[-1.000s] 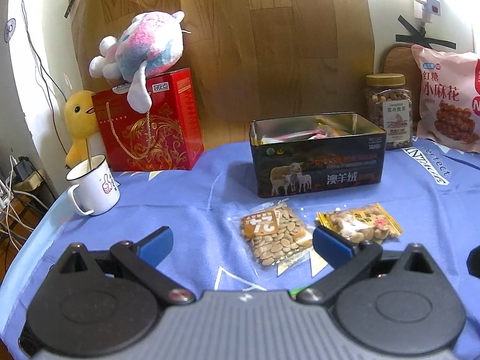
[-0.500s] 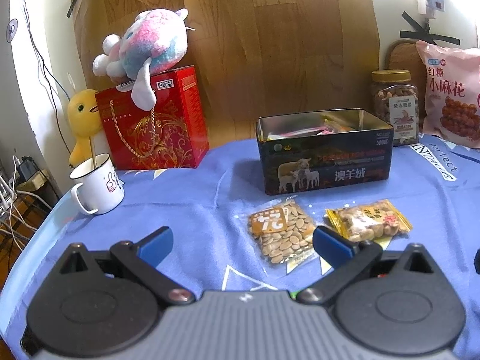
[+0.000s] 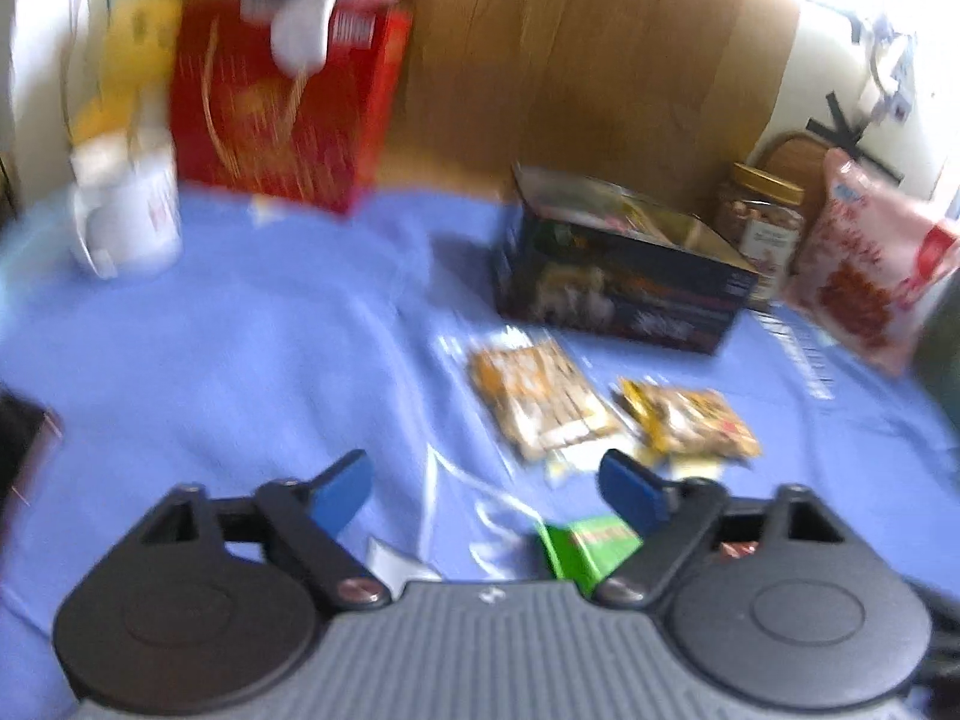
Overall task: Organize snacks
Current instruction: 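Reach both tools to the green snack box and close on it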
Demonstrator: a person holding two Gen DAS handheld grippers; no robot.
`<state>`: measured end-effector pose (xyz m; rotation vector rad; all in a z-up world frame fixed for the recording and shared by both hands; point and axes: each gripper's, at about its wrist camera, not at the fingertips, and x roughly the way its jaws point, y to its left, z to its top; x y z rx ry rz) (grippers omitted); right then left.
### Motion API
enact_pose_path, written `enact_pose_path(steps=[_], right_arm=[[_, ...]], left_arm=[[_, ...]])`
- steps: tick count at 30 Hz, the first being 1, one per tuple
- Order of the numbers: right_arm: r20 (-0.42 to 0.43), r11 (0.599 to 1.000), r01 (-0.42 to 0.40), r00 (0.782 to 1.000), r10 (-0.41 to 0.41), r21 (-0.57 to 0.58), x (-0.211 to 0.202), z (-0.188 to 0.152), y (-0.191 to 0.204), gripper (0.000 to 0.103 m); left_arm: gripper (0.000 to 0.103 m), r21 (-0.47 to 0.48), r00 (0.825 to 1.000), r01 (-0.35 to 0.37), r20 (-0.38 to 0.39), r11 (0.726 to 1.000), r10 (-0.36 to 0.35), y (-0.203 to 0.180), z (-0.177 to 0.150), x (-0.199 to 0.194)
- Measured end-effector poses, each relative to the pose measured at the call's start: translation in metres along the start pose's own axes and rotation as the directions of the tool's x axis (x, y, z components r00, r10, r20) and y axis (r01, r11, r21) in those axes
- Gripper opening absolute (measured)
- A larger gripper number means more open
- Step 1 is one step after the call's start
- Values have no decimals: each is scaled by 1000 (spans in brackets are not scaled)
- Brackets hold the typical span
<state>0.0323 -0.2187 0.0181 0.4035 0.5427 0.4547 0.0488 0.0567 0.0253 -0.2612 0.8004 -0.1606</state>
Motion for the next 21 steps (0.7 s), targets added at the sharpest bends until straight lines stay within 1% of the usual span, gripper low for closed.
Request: enact_pose_path(steps=[1,2,3,5,7,9,11,13,14,15,16,17,18,19,20,21], right_arm=[[-27,999,-5,1000,4,-36,6,-2,6,62],[-52,998,-10,999,7,-67,11,-5,10,62],[-81,995,-17,997,9,-102,18,-8,15,62],[-130,988,-28,991,9,-149,32,-13,22,62],[-163,982,-29,987,-2,-187,43,-16,26,62],[-178,972,-43,984,1,-231,51,-16,30,65],[-188,957,-36,982,-20,-288,58,-14,37,67],[-193,931,-15,979,-60,-365,65,-15,44,69],[-195,917,-1,977,-84,-399,69,-16,44,70],[-191,904,6,977,-96,-427,72,-18,44,70],[-187,895,4,978,-97,-446,74,-20,44,71],[-183,889,1,978,-96,-459,76,-22,44,71],[-187,882,-6,978,-93,-471,78,-24,45,69],[-176,874,5,979,-104,-487,79,-26,47,66],[-171,870,12,979,-110,-493,81,-25,46,60],[-162,873,14,981,-105,-487,81,-25,46,53]], left_arm=[[71,-34,997,61,-36,998,-62,8,-1,3],[66,-59,991,112,-63,992,-116,13,-3,5],[64,-78,981,164,-88,983,-170,18,-4,7],[63,-79,963,229,-125,970,-238,21,-8,11],[63,-43,949,271,-154,962,-274,16,-12,14],[64,-12,936,302,-185,953,-299,10,-15,20],[66,-6,919,334,-221,943,-327,7,-18,28],[66,6,917,348,-211,938,-339,4,-21,28],[64,7,915,354,-210,935,-345,3,-23,28],[61,6,913,360,-209,933,-351,1,-24,29],[53,11,912,361,-211,933,-351,-1,-24,31],[48,24,919,347,-205,937,-336,-3,-24,31],[45,38,928,327,-201,944,-313,-6,-23,32],[41,50,935,310,-198,950,-295,-8,-20,32],[39,53,939,298,-194,953,-283,-8,-17,34],[39,49,941,296,-186,954,-283,-7,-12,34]])
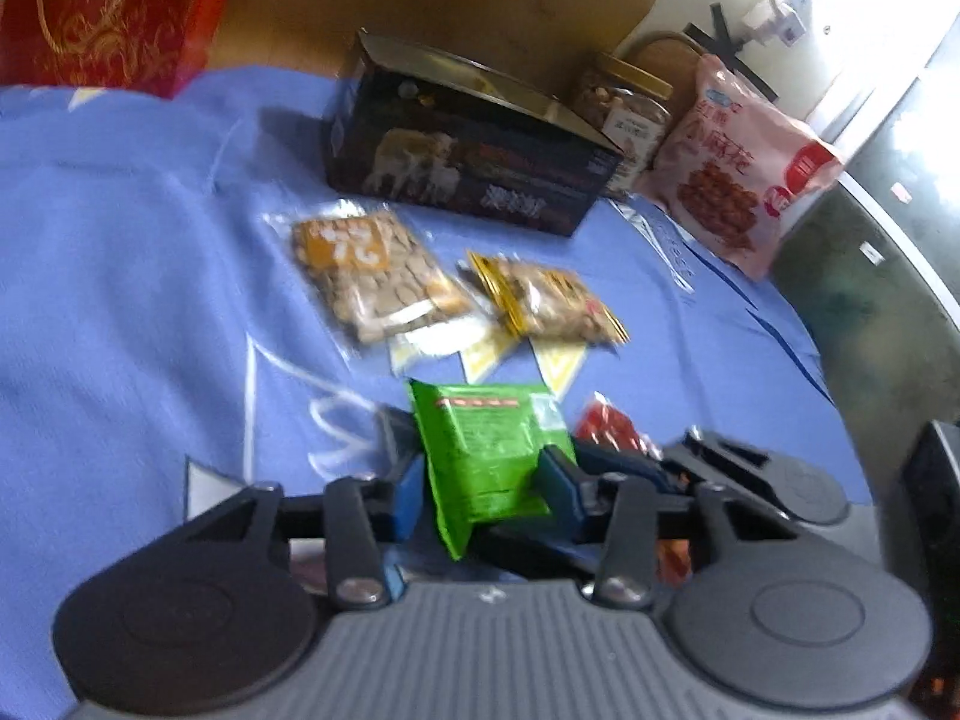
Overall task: Organize snacks
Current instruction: 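Reach both tools to the green snack box and close on it, then lift the green snack box with both tools over the tin and release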
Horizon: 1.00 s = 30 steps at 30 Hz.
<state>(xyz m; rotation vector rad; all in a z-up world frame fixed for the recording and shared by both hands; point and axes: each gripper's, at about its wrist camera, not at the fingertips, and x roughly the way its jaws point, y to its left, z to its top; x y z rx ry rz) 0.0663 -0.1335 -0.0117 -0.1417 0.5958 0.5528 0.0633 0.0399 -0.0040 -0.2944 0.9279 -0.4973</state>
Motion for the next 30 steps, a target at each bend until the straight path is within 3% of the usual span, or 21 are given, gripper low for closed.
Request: enact_pose_path(steps=[4,10,13,17,20,23,26,29,30], right_arm=[[70,998,-8,998,3,69,-6,14,-16,50],[188,996,42,981,-56,79,-2,71,-55,50],[193,991,53,978,-77,126,20,104,-91,50],[154,971,26,986,-64,236,57,133,-137,53],[122,952,81,985,-122,295,72,140,-153,58],[162,948,52,981,-107,313,52,129,-145,58],[195,944,-50,981,-15,326,26,101,-128,58],[124,902,-183,982,146,390,31,77,-119,54],[96,884,-208,978,185,419,38,73,-116,46]], left_arm=[[37,24,998,38,49,999,-40,-5,35,-7],[37,97,988,18,149,995,-32,-21,118,6],[37,99,985,-24,170,995,7,-23,160,30],[42,66,982,-85,173,994,72,-17,189,61],[46,43,979,-119,173,992,110,-9,189,60],[49,60,971,-72,234,996,56,-1,167,26],[51,36,974,-74,218,997,64,15,135,3],[48,-53,990,-55,124,997,61,37,102,1],[48,-86,993,-52,99,995,61,44,92,1]])
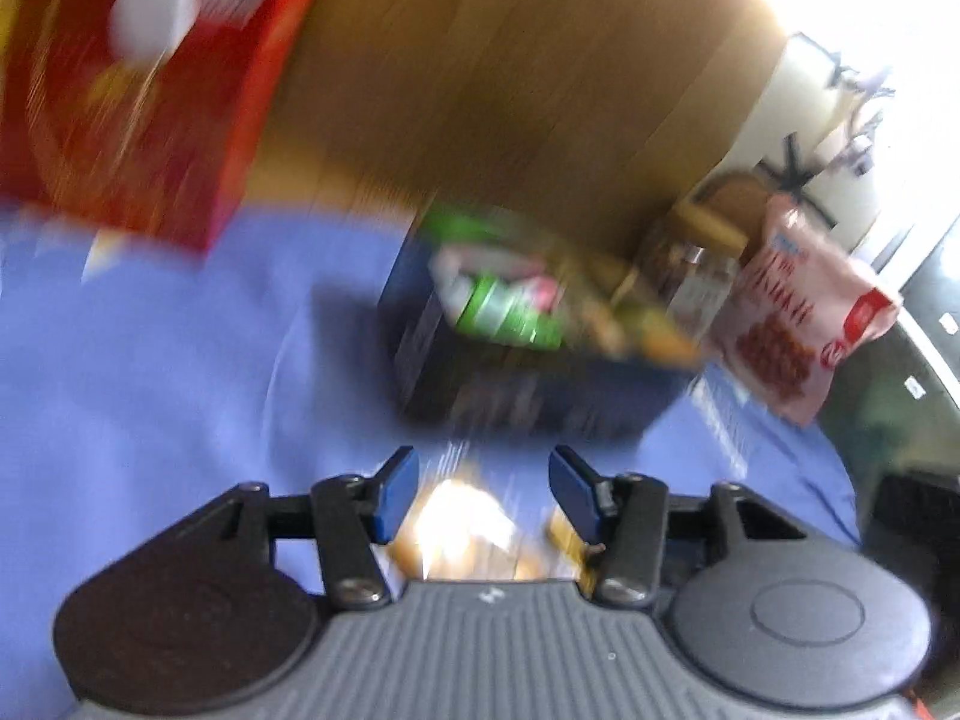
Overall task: Organize snacks
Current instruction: 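Lift the green snack box with both tools over the tin and release, then grasp the seed biscuit bag with both tools and drop it into the tin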
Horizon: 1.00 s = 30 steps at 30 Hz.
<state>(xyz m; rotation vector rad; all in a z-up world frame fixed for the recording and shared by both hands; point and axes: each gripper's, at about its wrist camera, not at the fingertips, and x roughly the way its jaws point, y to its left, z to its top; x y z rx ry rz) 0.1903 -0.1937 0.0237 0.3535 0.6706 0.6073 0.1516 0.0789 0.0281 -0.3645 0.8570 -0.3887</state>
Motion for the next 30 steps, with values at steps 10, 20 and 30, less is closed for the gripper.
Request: enact_pose_path(steps=[10,20,30], right_arm=[[-210,991,39,978,-13,124,59,17,-20,37],[-159,972,-81,980,118,220,35,-21,-4,25],[54,988,-72,996,65,136,3,26,14,19]], left_arm=[[45,-127,1000,-13,-16,992,11,27,-50,1],[25,-164,999,-33,1,986,34,29,-55,-5],[25,-14,994,14,111,1000,-12,-25,4,-22]])
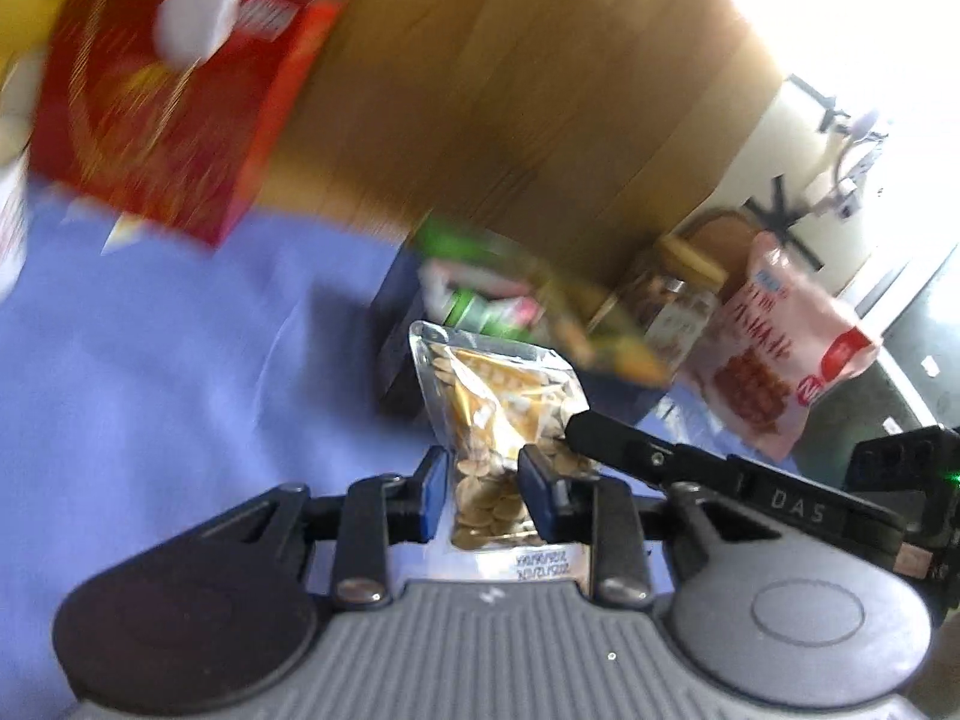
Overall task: Organize snacks
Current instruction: 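Grasp the seed biscuit bag with both tools and drop it into the tin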
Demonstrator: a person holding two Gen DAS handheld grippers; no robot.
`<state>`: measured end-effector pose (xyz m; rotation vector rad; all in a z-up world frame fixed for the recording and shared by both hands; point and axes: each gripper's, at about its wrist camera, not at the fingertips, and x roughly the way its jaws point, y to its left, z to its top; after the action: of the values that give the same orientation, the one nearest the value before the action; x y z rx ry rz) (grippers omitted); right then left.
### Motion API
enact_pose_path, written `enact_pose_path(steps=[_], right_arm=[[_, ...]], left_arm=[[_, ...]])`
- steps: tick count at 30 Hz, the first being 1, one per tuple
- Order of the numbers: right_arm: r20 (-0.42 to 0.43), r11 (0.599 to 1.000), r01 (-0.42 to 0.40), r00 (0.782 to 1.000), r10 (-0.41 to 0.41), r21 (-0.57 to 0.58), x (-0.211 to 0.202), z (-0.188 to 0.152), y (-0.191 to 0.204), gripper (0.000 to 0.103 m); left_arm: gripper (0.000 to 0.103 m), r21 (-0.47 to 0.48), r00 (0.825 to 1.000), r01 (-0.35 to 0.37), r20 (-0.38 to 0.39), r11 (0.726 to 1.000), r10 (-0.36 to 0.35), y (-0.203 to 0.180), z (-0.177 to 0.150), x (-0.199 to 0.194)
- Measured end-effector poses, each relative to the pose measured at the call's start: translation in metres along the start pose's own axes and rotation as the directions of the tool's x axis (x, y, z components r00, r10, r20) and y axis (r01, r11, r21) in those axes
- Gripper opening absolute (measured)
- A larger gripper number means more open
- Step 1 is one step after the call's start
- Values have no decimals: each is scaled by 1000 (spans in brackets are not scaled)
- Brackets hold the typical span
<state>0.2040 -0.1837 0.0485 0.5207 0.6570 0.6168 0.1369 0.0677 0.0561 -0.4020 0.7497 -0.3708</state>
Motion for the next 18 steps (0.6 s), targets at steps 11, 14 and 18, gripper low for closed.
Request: enact_pose_path(steps=[11,14,18], right_arm=[[132,990,142,981,-140,-8,18,84,-45,19],[114,983,181,977,-181,14,25,89,-67,22],[128,956,289,951,-280,-57,39,83,-71,29]], left_arm=[[27,134,999,-42,-16,990,44,-41,76,106],[29,140,996,-66,-49,988,74,-41,78,134],[37,161,987,-146,-45,976,155,-40,75,149]])
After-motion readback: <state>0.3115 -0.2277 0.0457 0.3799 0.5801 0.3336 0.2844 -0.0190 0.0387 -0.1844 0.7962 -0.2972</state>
